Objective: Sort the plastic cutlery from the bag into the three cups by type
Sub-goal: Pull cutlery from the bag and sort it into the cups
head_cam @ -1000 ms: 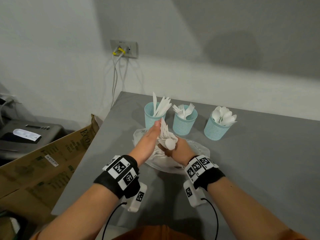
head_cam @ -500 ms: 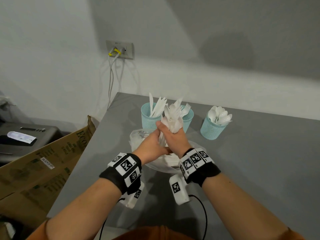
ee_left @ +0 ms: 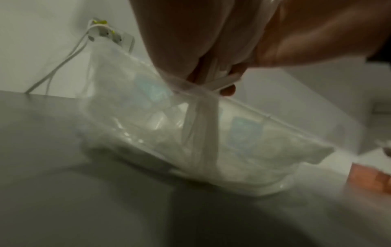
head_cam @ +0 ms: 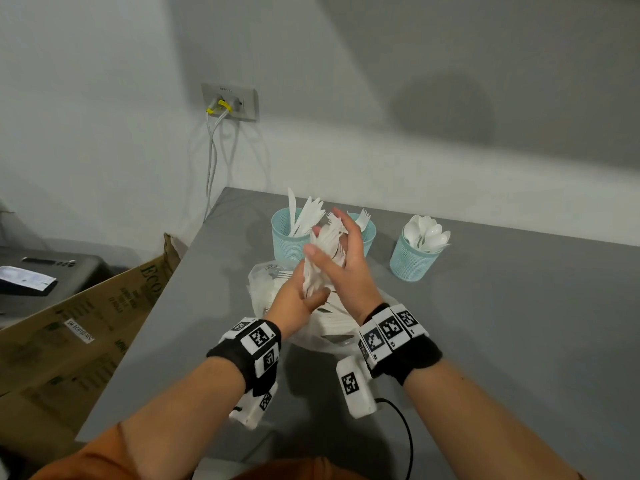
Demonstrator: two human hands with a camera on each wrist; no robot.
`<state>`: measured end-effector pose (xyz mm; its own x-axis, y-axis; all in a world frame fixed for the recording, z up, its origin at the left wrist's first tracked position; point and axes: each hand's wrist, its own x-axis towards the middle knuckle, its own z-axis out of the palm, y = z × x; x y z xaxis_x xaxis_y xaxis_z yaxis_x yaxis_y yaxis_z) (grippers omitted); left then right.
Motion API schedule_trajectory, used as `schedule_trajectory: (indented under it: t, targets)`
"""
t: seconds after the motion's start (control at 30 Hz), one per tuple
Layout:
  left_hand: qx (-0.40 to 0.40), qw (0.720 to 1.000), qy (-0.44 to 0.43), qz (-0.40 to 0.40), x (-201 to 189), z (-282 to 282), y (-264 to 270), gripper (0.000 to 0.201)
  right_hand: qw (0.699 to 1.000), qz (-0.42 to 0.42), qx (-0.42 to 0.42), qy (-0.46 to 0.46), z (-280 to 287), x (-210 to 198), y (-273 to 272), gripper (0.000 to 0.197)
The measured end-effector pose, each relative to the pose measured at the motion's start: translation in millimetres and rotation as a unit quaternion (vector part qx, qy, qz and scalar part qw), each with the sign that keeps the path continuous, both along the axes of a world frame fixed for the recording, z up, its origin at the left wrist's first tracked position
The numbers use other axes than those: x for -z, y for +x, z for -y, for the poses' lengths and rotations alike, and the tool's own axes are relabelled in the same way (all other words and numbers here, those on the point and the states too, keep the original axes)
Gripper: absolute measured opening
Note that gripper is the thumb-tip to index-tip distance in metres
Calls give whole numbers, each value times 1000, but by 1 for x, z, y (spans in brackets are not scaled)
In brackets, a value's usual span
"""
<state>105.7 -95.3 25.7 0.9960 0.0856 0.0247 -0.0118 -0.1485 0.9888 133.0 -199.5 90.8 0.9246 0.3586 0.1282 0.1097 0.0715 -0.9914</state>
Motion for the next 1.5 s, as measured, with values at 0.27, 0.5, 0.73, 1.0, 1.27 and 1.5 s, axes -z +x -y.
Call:
schedule_trajectory:
  t: [0.27, 0.5, 0.73, 1.0, 1.27, 1.5]
  targets:
    - [-4, 998, 32, -55, 24, -6, -3, 46, 992, 16, -19, -126, 1, 29, -4, 29]
    - [-26, 998, -17, -47, 26, -7, -9, 24, 993, -71, -36, -89, 3, 25, -1, 29]
    - [-31, 999, -35, -6, 4, -12, -5, 20, 994, -13, 1, -105, 12, -9, 17, 25]
    - [6, 997, -71, 17, -25, -5, 3, 24, 977, 66, -19, -201, 12, -43, 44, 29]
    - [5, 998, -66, 25, -44, -3, 17, 29, 973, 149, 45, -174, 16, -86, 71, 28]
    - [-8, 999, -33, 32, -51, -13, 28, 23, 954, 138, -65, -257, 7, -80, 79, 33]
